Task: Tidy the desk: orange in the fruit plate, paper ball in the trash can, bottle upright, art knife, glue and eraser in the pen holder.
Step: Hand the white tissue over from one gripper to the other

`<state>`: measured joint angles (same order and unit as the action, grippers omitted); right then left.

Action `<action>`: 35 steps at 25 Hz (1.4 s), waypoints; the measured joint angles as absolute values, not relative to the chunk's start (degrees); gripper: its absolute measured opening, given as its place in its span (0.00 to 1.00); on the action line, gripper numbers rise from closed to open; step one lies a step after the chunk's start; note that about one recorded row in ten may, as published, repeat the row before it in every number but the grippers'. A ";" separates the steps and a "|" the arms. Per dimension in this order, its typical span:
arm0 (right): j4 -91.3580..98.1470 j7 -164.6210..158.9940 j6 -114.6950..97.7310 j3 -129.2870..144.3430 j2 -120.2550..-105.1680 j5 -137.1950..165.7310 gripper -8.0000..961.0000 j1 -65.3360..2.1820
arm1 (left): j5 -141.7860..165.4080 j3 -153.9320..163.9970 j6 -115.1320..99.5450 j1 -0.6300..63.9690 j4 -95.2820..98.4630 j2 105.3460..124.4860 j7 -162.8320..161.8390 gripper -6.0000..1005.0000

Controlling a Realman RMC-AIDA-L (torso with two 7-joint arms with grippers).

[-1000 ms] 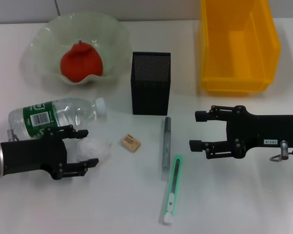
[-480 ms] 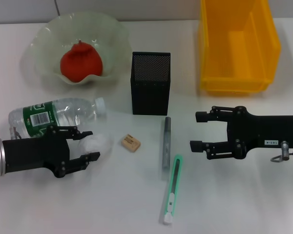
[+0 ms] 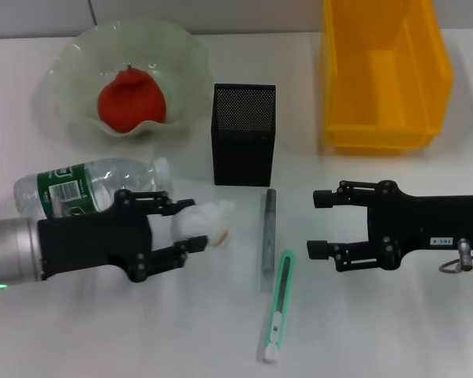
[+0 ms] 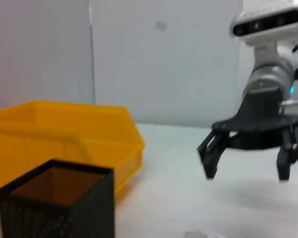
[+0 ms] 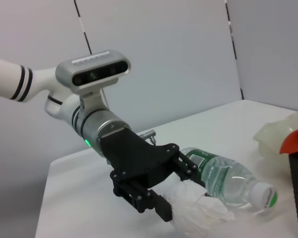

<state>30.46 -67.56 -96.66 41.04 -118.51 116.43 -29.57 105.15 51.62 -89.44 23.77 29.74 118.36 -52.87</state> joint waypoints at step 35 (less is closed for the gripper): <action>13.74 -7.04 -92.13 40.26 -119.51 101.10 0.84 -25.61 | 96.76 51.53 -87.36 30.94 20.21 118.55 -78.76 0.49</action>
<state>13.75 -7.04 -92.13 40.26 -119.51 101.10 -25.61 96.76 51.53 -87.36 30.94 20.21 118.55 -78.76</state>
